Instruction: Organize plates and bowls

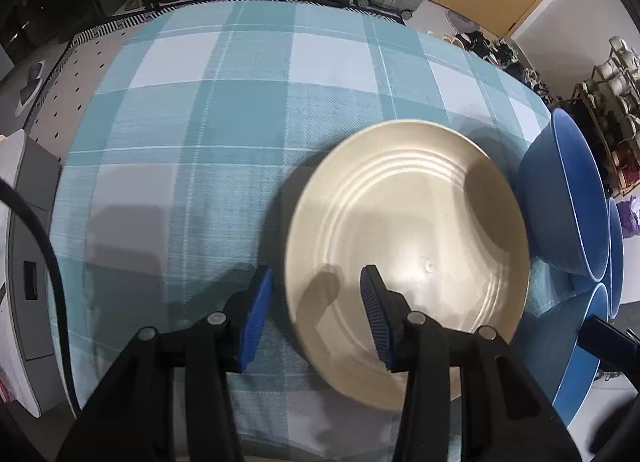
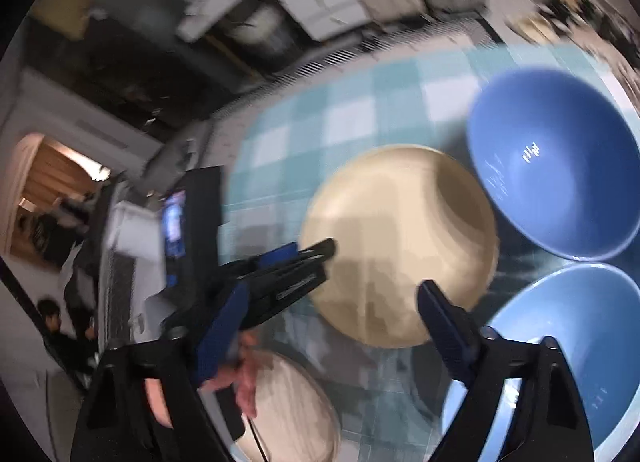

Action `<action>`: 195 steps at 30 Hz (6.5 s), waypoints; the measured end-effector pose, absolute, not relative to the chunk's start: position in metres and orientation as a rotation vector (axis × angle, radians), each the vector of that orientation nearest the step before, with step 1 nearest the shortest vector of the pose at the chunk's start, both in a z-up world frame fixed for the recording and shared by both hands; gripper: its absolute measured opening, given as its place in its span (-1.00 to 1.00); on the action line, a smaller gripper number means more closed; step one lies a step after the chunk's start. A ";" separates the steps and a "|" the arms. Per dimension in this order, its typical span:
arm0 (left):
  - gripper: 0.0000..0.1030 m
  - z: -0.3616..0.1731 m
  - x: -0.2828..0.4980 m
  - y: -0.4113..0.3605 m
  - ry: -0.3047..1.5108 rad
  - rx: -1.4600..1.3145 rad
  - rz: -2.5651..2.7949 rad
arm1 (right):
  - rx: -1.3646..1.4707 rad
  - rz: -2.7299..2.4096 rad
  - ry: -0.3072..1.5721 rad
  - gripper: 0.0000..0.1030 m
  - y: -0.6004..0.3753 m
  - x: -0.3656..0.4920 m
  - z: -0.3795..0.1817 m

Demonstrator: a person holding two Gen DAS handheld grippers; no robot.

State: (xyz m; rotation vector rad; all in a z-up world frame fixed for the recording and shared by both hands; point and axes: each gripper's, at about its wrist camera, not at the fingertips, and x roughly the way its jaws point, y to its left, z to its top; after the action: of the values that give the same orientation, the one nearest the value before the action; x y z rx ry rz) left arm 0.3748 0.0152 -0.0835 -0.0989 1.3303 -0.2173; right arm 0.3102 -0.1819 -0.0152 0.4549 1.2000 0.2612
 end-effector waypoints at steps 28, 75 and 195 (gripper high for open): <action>-0.83 -0.095 0.387 0.043 1.286 -0.163 -0.165 | 0.428 0.160 1.247 0.34 -0.192 0.324 -0.032; 0.09 -0.085 0.370 0.126 1.179 -0.173 -0.024 | 0.183 0.061 1.248 0.97 -0.130 0.374 -0.071; -0.85 -0.021 0.274 0.149 1.155 -0.281 -0.035 | 0.235 0.146 1.175 -0.86 -0.117 0.286 -0.054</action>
State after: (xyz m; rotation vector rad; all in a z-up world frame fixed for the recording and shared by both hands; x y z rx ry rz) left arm 0.2735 0.1492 -0.0208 -0.2810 1.1550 -0.0354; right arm 0.2861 -0.1171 -0.0535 0.2353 1.1750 0.1462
